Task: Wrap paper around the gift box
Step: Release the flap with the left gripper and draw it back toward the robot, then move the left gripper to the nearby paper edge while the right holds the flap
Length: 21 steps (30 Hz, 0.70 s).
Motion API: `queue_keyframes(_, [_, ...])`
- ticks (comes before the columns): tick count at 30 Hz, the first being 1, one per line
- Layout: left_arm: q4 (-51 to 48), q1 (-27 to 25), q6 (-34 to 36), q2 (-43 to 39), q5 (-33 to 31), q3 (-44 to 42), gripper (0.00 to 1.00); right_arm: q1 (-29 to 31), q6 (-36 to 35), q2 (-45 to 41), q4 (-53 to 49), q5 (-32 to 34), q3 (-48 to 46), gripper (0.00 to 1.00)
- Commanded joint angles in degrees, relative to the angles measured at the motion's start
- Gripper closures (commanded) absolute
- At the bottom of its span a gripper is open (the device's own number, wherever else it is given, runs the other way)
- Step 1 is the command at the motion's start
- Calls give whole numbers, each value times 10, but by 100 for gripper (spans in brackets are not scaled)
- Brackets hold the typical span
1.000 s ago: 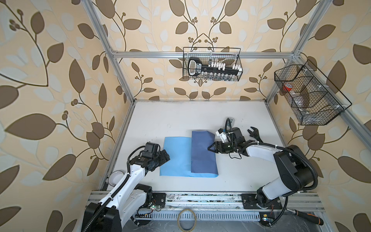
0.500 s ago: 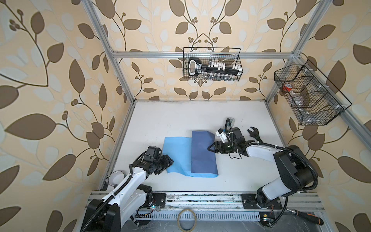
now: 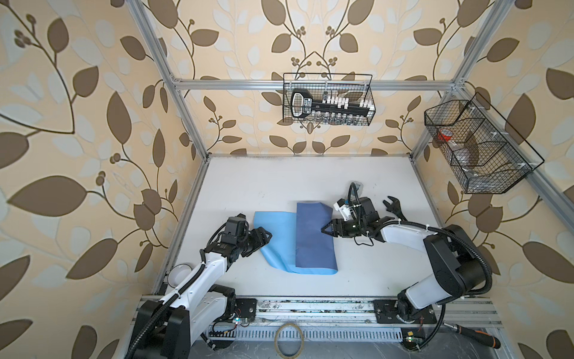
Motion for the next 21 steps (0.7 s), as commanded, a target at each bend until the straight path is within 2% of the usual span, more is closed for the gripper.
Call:
queue_keyframes(1, [36, 9, 40, 27, 8, 32, 26, 8, -19, 37, -79, 94, -27, 28])
queue_keyframes(7, [22, 20, 75, 86, -8, 74, 27, 9, -20, 41, -82, 95, -25, 28])
queue_keyframes(12, [9, 45, 63, 162, 33, 92, 30, 10, -21, 42, -84, 96, -23, 29])
queue_keyframes(18, [18, 71, 53, 199, 47, 85, 31, 10, -22, 41, -85, 97, -23, 29])
queue_keyframes(21, [43, 91, 49, 215, 78, 83, 38, 10, -21, 40, -86, 97, -24, 30])
